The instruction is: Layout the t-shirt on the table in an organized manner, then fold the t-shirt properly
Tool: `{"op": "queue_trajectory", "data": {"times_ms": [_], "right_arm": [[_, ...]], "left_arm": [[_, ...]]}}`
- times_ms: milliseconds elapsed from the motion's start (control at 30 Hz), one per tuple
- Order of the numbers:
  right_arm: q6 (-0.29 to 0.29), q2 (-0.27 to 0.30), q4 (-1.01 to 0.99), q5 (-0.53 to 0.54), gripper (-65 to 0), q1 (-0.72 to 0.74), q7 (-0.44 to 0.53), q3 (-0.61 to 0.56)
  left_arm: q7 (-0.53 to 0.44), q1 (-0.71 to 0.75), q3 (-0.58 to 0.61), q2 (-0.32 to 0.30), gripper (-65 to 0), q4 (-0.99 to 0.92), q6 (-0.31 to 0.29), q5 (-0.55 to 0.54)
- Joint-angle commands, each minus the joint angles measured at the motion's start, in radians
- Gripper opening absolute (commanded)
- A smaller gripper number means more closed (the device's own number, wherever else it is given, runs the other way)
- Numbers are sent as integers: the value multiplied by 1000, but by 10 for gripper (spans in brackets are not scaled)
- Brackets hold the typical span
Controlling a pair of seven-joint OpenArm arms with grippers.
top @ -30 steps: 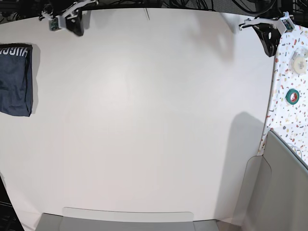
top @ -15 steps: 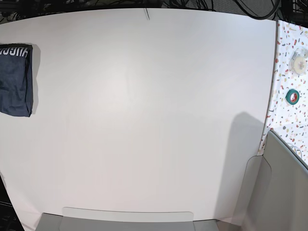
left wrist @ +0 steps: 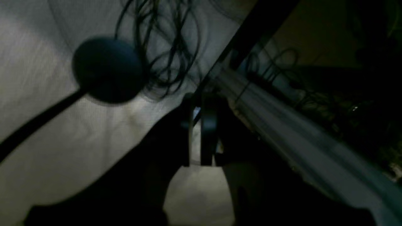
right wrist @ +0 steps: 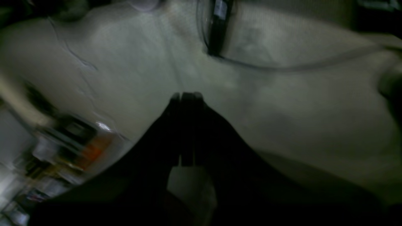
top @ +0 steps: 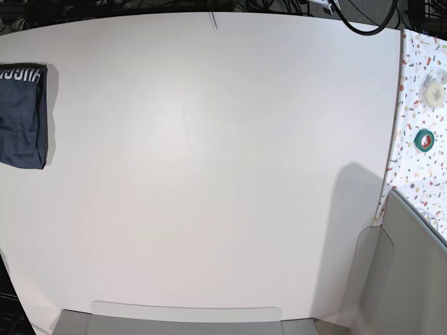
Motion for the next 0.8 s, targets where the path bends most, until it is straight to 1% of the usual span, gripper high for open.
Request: {"op": "queue_trajectory", "data": {"times_ms": [0,67,100,167,200,233,300,333,367,400,467,500,600,633,767], "right_arm": [[-14,0,-106,5,-650,51,56,0],[-83,-6,-252,5,-650,141,142,-2],[-143,-18,-310,5,-650,184,185,-2],[-257,-30,-349,5,-650,233,203,-2],[-324,-32,-346,5,-650,249,203,4],[-389,-41,-346,10,-650,263,208,8],[-479,-55,-346,10,-650,286,229,8],[-519,-58,-346,10,-650,292,244,8],[-542,-60,-346,10,-650,293,254,8],[-551,-61,-346,11,-650,296,263,8],[-550,-70,-344,11,-650,299,264,8],[-550,-75,-344,11,-650,299,269,8],[-550,-84,-321,11,-650,304,261,8],[-550,-95,-314,11,-650,304,260,8],[-550,-110,-310,11,-650,307,260,6]], "left_arm": [[-60,-21,54,5,-617,-85,-6,2],[-181,-84,151,5,-617,-211,-5,2],[-239,-118,203,5,-617,-272,-5,2],[-305,-159,284,6,-616,-335,8,2],[-313,-176,323,13,-615,-349,31,2],[-310,-193,354,19,-615,-351,66,2],[-310,-215,410,19,-615,-355,138,2],[-310,-219,439,19,-616,-355,186,2],[-310,-221,462,19,-616,-355,227,2],[-310,-221,484,19,-616,-355,268,2],[-310,-221,510,19,-616,-355,314,2],[-310,-221,522,17,-616,-355,324,2],[-310,-218,550,17,-616,-355,325,2],[-310,-216,556,19,-616,-355,325,2],[-310,-219,550,19,-615,-357,325,2]]}}
